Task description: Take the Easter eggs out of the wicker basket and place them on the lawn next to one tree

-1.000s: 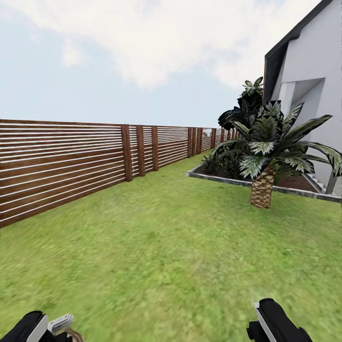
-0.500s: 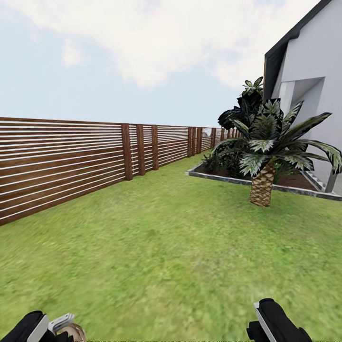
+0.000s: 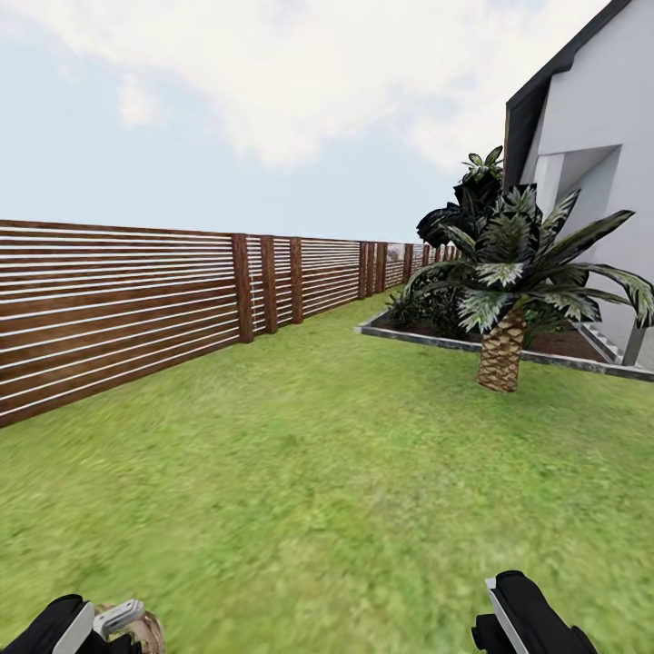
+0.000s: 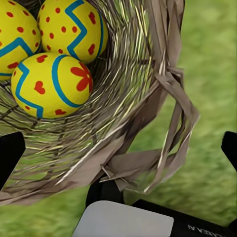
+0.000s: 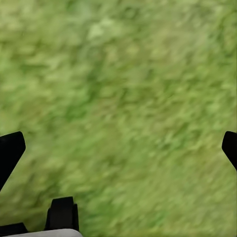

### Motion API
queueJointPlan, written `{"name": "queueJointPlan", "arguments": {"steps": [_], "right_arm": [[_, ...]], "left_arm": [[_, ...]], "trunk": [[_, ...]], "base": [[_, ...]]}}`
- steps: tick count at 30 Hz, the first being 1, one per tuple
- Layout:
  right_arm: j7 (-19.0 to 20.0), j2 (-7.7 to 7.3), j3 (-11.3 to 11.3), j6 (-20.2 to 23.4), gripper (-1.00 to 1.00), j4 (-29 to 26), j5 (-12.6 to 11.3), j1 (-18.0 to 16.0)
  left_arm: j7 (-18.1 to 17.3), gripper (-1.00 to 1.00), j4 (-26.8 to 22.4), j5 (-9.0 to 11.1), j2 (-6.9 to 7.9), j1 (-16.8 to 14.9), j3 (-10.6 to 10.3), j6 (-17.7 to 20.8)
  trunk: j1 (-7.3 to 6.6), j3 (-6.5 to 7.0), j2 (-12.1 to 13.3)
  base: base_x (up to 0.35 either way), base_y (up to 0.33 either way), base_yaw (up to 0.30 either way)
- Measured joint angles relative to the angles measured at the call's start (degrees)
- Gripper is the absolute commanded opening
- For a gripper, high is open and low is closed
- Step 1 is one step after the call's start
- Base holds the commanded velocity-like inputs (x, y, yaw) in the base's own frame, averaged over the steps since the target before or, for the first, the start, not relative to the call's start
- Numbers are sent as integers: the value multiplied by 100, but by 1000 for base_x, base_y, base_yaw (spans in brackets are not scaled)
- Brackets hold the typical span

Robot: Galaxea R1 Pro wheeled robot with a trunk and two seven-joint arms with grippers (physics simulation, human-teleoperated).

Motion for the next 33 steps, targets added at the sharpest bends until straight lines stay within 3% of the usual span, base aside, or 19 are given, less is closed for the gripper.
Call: {"name": "queueJointPlan", "arguments": {"steps": [12, 28, 33], "right_arm": [[0, 0, 0, 0, 100, 1, 0, 0], [0, -8, -3, 0, 100, -4, 1, 0], [0, -3, 0, 0, 100, -1, 0, 0]], "left_arm": [[5, 100, 5, -1, -85, 0, 7, -1], [5, 100, -9, 8, -91, 0, 26, -3], [9, 100, 18, 6, -93, -1, 26, -424]], "trunk": [[264, -215, -481], [264, -216, -483], [264, -216, -483]], "base": [[0, 0, 0], [0, -108, 0], [0, -2, 0]]}}
